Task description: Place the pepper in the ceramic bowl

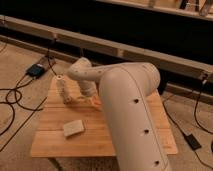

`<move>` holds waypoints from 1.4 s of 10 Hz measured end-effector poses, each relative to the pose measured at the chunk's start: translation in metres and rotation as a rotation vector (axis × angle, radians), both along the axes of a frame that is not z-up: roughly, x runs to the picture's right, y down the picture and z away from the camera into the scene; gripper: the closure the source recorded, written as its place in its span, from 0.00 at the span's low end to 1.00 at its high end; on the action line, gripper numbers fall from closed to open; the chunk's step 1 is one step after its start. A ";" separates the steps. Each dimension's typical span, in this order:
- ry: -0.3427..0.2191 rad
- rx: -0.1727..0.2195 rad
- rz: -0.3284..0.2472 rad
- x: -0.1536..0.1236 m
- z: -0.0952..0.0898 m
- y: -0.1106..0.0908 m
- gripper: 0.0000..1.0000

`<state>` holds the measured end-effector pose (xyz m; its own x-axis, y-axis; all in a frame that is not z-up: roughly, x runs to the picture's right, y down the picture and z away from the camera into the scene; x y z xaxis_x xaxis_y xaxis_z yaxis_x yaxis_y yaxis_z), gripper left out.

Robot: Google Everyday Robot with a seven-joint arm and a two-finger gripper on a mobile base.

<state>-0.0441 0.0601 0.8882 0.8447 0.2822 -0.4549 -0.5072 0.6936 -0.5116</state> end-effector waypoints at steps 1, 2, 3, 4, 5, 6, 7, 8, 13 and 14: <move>0.036 0.014 0.055 0.014 0.002 -0.011 1.00; 0.075 0.031 0.111 0.028 0.005 -0.023 1.00; 0.103 0.046 0.146 0.039 0.008 -0.032 1.00; 0.130 0.059 0.171 0.048 0.013 -0.040 1.00; 0.149 0.072 0.187 0.054 0.017 -0.047 1.00; 0.166 0.084 0.194 0.059 0.021 -0.055 1.00; 0.178 0.095 0.195 0.062 0.024 -0.061 1.00; 0.191 0.110 0.188 0.063 0.029 -0.070 1.00; 0.220 0.153 0.172 0.063 0.052 -0.092 1.00; 0.225 0.166 0.171 0.063 0.058 -0.096 1.00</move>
